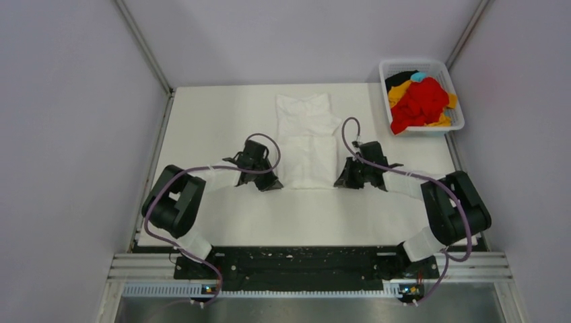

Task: Fold and stack the t-shirts
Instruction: Grab one side of the 2/3 rectangular tshirt with both arms, then fold the long partially folded tshirt into a neat square

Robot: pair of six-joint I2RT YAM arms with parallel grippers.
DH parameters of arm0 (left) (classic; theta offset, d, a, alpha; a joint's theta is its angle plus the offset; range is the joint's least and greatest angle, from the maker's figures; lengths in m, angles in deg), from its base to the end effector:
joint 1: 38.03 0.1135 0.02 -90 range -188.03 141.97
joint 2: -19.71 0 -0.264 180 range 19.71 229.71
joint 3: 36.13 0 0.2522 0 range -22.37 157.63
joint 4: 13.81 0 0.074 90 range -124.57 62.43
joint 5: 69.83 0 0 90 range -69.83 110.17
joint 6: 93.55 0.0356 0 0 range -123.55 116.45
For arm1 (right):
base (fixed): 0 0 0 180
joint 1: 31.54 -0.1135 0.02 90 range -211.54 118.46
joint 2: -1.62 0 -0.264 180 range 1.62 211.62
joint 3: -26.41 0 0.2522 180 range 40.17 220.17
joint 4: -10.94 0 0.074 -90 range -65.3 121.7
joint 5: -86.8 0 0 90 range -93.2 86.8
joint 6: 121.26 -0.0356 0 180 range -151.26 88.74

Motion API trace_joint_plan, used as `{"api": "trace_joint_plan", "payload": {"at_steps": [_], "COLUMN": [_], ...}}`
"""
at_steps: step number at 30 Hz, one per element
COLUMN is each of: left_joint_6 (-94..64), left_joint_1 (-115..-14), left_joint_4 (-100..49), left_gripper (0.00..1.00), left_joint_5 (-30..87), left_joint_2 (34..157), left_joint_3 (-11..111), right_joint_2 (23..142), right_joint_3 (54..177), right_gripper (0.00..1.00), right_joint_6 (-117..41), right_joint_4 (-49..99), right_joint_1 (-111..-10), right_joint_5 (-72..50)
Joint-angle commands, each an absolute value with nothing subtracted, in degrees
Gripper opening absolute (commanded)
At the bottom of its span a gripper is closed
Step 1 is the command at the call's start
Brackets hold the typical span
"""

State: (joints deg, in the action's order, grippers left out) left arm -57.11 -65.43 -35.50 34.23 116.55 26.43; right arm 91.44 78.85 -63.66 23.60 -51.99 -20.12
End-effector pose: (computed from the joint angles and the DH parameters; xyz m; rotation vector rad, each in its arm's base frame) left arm 0.2806 -0.1552 0.1436 -0.5183 2.6867 -0.7997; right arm 0.2671 0.1107 0.1416 0.1279 2.5431 0.7501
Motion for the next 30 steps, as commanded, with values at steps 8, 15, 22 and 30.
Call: {"api": "trace_joint_plan", "payload": {"at_steps": [8,15,22,30], "left_joint_6": [-58.7,-56.1,-49.1,-44.5], "left_joint_1": [-69.9,-70.4,-67.3,-62.2], "left_joint_4": [-58.1,-64.2,-51.8,-46.9], "left_gripper": [0.00,0.00,0.00,0.00], "left_joint_5": [33.1,33.1,28.0,29.4], "left_joint_2": [84.7,74.0,81.4,100.5], "left_joint_3": [16.7,26.7,32.1,45.4], "right_joint_2": [64.4,60.0,64.5,72.7], "right_joint_3": [76.0,88.2,96.5,102.4], "right_gripper": [0.00,0.00,0.00,0.00], "right_joint_6": [-59.7,-61.3,-60.6,-62.6], "right_joint_4": [58.5,64.9,59.4,49.3], "right_joint_1": [-51.8,-51.1,-45.9,-44.3], "right_joint_5": [-42.2,-50.2,-41.7,-28.7]}}
